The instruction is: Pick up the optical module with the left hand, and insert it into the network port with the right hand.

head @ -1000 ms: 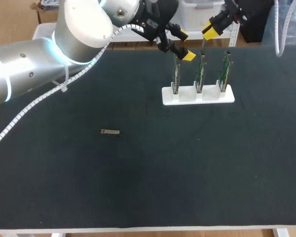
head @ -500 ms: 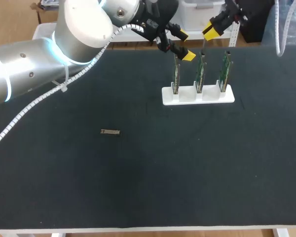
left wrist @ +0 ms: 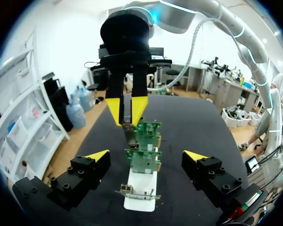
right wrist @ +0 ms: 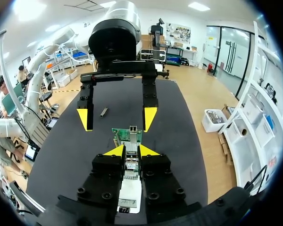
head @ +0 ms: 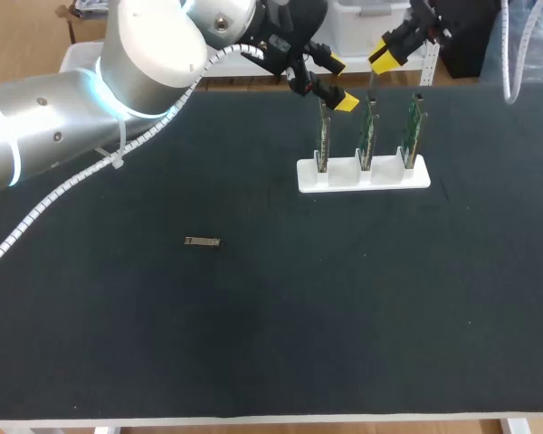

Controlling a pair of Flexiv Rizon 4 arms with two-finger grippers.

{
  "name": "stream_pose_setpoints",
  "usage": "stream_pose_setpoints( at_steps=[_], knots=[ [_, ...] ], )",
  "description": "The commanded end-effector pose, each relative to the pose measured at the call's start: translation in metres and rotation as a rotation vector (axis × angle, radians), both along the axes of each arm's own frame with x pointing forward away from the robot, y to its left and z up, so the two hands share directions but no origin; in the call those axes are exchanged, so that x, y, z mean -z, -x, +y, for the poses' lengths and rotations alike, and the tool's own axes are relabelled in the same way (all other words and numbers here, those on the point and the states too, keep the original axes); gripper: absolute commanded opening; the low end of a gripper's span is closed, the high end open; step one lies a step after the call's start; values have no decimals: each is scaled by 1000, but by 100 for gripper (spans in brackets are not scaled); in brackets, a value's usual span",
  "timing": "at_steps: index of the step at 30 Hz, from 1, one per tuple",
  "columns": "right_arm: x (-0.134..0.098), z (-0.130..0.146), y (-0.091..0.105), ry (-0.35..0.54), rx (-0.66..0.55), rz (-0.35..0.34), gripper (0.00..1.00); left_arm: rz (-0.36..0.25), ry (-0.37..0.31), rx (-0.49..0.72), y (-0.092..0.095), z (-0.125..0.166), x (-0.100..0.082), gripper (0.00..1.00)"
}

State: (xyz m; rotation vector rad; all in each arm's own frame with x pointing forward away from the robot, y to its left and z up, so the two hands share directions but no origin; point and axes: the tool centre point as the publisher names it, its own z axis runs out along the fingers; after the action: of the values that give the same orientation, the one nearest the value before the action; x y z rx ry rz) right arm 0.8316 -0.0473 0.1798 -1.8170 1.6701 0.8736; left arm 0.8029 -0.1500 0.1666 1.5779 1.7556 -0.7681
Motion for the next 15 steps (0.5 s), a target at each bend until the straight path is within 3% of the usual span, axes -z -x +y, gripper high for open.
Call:
stream_pose_setpoints(
  at_steps=[1,15],
  knots=[
    [0,-1,-7,11,-227,202,0,3,-5,1,-1,-1,-1,100],
    [-1,-4,-7,14,-232,201,0,3,-5,1,-1,-1,-1,100]
  ],
)
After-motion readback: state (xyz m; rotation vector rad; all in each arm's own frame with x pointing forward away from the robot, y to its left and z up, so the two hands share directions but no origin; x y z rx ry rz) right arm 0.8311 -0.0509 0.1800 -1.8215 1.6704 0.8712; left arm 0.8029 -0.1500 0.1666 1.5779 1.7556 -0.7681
